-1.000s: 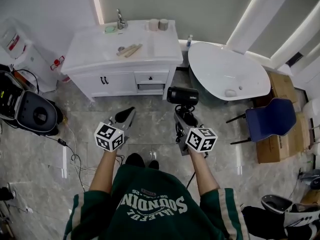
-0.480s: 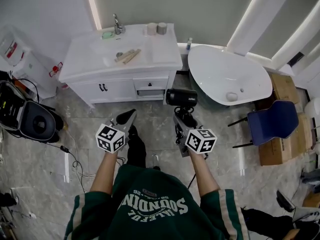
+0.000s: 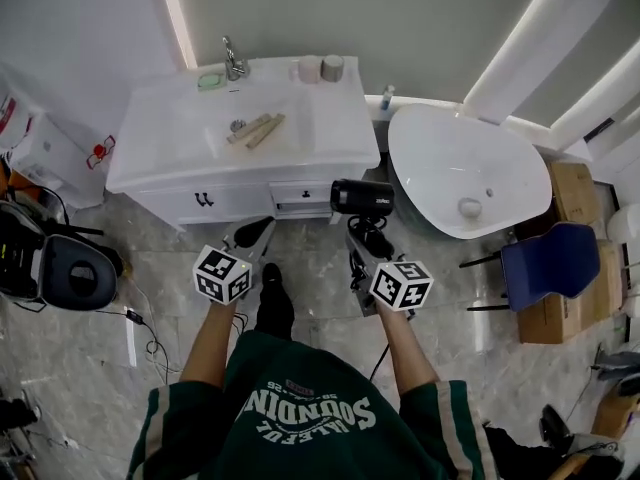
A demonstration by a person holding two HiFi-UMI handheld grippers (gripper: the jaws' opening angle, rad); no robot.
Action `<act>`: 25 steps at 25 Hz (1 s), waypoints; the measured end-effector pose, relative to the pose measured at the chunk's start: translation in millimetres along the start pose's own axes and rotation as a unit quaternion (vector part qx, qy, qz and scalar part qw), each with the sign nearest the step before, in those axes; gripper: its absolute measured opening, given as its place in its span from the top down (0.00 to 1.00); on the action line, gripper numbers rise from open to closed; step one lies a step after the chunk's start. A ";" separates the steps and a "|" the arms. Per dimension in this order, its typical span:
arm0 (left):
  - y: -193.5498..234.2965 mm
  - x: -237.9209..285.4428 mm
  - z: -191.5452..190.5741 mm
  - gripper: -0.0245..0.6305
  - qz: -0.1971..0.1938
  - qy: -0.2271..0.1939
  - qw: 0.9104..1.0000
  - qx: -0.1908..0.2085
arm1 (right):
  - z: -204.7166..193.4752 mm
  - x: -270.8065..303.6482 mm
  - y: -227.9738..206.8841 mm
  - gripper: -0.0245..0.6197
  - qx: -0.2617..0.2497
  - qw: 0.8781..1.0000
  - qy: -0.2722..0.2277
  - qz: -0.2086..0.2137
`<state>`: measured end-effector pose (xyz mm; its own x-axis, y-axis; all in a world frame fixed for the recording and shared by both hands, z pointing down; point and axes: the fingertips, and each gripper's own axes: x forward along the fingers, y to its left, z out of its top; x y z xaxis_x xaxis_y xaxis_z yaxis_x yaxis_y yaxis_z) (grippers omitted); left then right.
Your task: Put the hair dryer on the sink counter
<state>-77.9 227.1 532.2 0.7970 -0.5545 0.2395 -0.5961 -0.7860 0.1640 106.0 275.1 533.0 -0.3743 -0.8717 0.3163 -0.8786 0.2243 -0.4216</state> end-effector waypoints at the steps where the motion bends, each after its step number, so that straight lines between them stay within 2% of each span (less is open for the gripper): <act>1: 14.4 7.5 4.4 0.88 -0.001 0.000 1.000 0.000 | 6.2 16.2 -1.0 0.66 0.002 1.000 0.001 -0.001; 8: 112.3 46.8 31.6 0.88 -0.005 0.003 1.000 -0.003 | 44.1 116.5 4.5 0.66 0.010 1.000 0.008 -0.002; 15: 191.9 86.3 65.2 0.88 -0.014 0.005 1.000 0.005 | 89.0 202.5 -3.4 0.66 0.017 1.000 0.007 -0.014; 20: 236.0 109.5 80.8 0.88 -0.023 0.008 1.000 0.006 | 109.3 244.3 -6.1 0.66 0.023 0.999 0.004 -0.022; 25: 255.0 139.8 87.4 0.88 -0.035 0.012 0.999 0.003 | 120.4 268.3 -22.3 0.66 0.027 0.999 0.009 -0.032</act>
<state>-110.0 -74.7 523.9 0.8339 -0.4917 0.2506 -0.5387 -0.8239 0.1761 60.9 -16.2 524.9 -0.3234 -0.8754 0.3593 -0.8842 0.1443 -0.4442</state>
